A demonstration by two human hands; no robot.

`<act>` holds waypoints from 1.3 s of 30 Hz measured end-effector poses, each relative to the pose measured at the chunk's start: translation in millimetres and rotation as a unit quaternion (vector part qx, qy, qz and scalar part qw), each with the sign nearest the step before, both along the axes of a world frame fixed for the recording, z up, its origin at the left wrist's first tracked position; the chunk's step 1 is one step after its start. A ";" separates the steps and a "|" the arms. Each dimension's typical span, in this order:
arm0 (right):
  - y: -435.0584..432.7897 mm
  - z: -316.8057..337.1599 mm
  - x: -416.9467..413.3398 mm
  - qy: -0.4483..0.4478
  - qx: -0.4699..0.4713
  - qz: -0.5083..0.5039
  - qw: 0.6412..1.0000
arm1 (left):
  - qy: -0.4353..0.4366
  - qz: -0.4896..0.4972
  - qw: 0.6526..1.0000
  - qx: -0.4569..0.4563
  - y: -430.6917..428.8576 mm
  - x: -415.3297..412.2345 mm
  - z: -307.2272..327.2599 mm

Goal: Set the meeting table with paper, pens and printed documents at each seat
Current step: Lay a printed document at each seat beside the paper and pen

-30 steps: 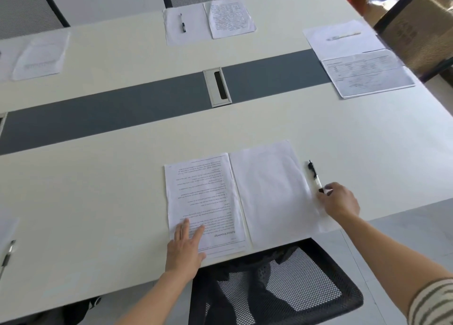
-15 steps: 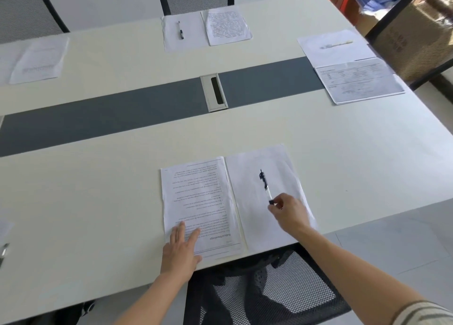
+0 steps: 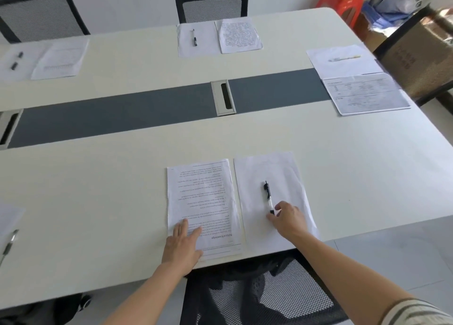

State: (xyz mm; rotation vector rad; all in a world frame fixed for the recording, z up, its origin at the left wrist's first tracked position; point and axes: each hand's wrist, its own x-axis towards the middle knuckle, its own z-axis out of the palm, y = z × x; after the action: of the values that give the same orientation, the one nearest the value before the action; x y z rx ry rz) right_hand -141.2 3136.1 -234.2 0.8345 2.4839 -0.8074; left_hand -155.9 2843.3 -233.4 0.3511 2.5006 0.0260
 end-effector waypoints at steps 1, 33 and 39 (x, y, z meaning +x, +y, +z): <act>0.4 5.0 0.5 0.010 -0.005 0.007 1.000 | 0.009 0.009 1.000 0.012 0.6 -0.8 4.9; -341.8 166.5 194.8 0.064 -0.348 0.356 0.865 | 0.139 0.670 0.560 0.467 -269.6 418.3 189.3; -429.4 187.1 243.1 0.069 -0.374 0.411 0.828 | 0.219 0.720 0.480 0.451 -339.6 493.9 187.0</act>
State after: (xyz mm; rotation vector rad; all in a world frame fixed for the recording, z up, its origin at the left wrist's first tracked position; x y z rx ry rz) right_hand 101.9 2706.7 -47.1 -0.5531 1.9941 -1.3332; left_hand 338.0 2503.8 -46.3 -1.6333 2.0920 2.1225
